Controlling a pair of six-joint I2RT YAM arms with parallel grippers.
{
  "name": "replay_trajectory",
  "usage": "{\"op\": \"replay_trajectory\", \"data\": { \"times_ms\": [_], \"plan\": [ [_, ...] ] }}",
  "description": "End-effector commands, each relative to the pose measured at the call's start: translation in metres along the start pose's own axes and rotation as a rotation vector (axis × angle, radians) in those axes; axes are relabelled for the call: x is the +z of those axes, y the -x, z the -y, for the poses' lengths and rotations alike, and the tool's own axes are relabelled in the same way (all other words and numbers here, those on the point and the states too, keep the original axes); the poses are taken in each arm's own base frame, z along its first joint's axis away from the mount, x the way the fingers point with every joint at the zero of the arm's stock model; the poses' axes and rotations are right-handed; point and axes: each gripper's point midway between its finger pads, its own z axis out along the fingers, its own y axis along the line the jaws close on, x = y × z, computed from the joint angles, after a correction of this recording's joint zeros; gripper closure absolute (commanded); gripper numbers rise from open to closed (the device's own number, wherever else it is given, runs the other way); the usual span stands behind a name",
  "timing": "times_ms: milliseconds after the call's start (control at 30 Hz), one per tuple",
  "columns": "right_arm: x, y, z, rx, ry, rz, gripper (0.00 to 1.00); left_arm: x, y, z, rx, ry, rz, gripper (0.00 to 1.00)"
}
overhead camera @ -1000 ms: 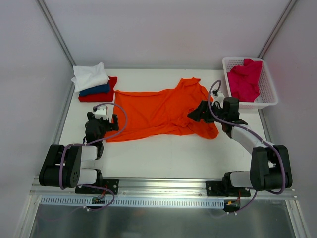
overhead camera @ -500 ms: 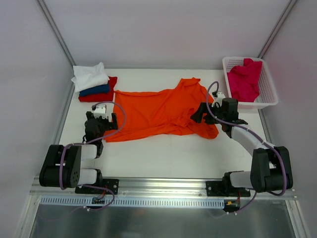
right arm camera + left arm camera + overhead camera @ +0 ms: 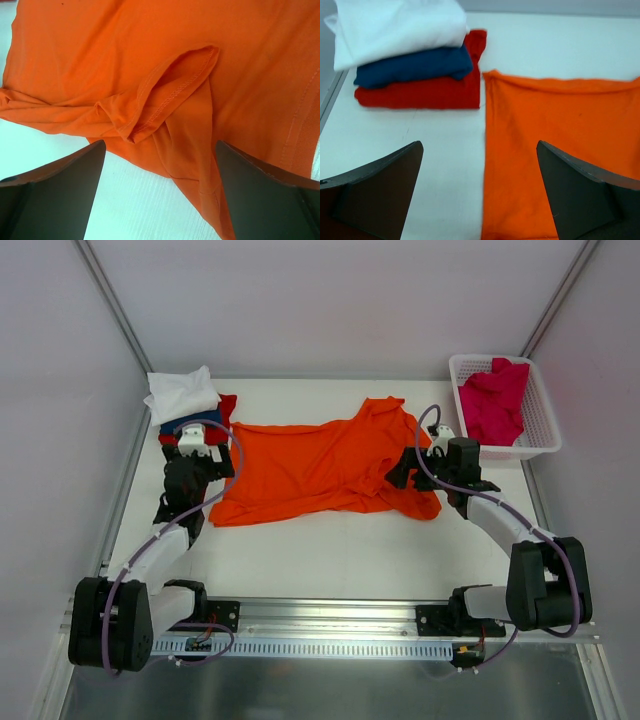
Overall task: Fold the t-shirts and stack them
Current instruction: Flatten out the tshirt
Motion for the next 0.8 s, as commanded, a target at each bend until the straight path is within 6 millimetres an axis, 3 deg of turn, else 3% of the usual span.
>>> {"op": "replay_trajectory", "data": {
  "times_ms": [0, 100, 267, 433, 633, 767],
  "plan": [
    [-0.003, 0.020, -0.011, -0.051, 0.020, 0.052, 0.04, -0.004, 0.051, 0.023, -0.099, -0.103, 0.042, 0.01],
    [-0.005, 0.021, -0.012, -0.051, 0.018, 0.057, 0.04, -0.009, 0.057, 0.049, -0.168, -0.232, 0.004, 0.01],
    [-0.011, 0.013, -0.008, -0.043, -0.011, 0.060, 0.04, -0.018, 0.041, 0.070, -0.223, -0.343, -0.052, 0.01],
    [-0.017, 0.001, -0.005, 0.010, -0.033, 0.074, 0.06, -0.024, 0.035, 0.063, -0.269, -0.307, 0.006, 0.01],
    [-0.015, -0.014, 0.002, 0.058, -0.057, 0.062, 0.09, -0.023, 0.003, 0.045, -0.280, -0.183, -0.107, 0.01],
    [-0.007, -0.014, 0.001, 0.085, -0.041, 0.059, 0.15, -0.018, 0.000, 0.036, -0.247, -0.129, -0.143, 0.06]
  ]
}}
